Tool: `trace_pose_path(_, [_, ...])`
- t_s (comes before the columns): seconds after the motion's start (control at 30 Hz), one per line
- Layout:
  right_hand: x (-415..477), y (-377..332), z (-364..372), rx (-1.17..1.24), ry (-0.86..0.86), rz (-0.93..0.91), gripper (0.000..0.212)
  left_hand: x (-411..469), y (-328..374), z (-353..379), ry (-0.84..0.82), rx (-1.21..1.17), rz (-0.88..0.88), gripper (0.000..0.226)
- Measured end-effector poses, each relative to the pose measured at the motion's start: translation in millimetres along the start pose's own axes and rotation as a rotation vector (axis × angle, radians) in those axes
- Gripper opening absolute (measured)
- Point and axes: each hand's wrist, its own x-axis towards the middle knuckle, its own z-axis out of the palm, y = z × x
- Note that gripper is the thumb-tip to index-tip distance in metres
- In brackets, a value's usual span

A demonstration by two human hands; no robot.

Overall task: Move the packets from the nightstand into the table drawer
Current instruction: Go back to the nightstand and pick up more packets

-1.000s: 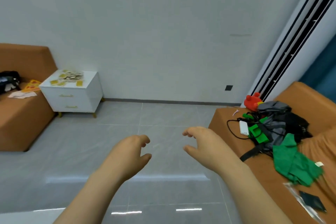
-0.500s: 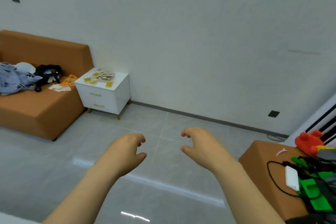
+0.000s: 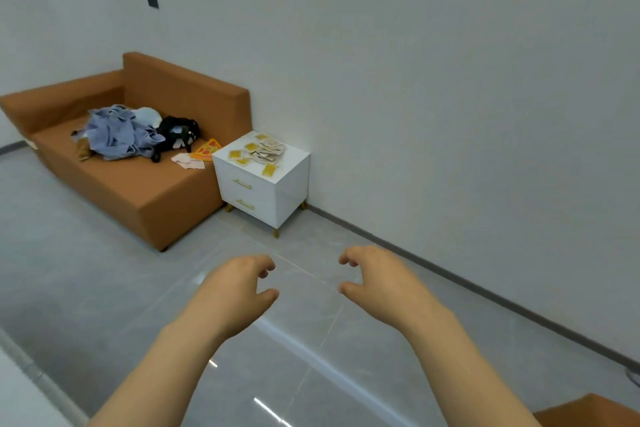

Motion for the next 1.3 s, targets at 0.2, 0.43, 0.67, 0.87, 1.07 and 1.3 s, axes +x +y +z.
trace_pose_path(0.2, [103.0, -7.2, -9.5, -0.012, -0.017, -0.046, 0.043, 85.6, -29.5, -16.4, 0.002, -0.028, -0.045, 0.043])
trace_pose_path(0.43, [232.1, -31.9, -15.1, 0.001, -0.049, -0.035, 0.043, 197.4, -87.8, -63.0, 0.006, -0.038, -0.060, 0.042])
trace_pose_path(0.67, [349.2, -48.3, -17.6, 0.019, -0.087, -0.019, 0.043, 307.0, -127.3, -100.5, 0.014, -0.015, -0.050, 0.043])
trace_pose_path(0.87, [446.5, -23.4, -29.0, 0.010, -0.110, -0.027, 0.043, 396.5, -139.0, -106.8, -0.004, -0.017, -0.069, 0.043])
trace_pose_path(1.07, [554.7, 0.1, -50.4, 0.042, -0.116, -0.064, 0.040, 482.0, -140.6, -123.9, 0.019, -0.016, -0.136, 0.040])
trace_pose_path(1.3, [650.6, 12.2, -60.8, 0.044, -0.170, -0.100, 0.041, 557.8, -158.9, -134.0, 0.029, -0.059, -0.224, 0.039])
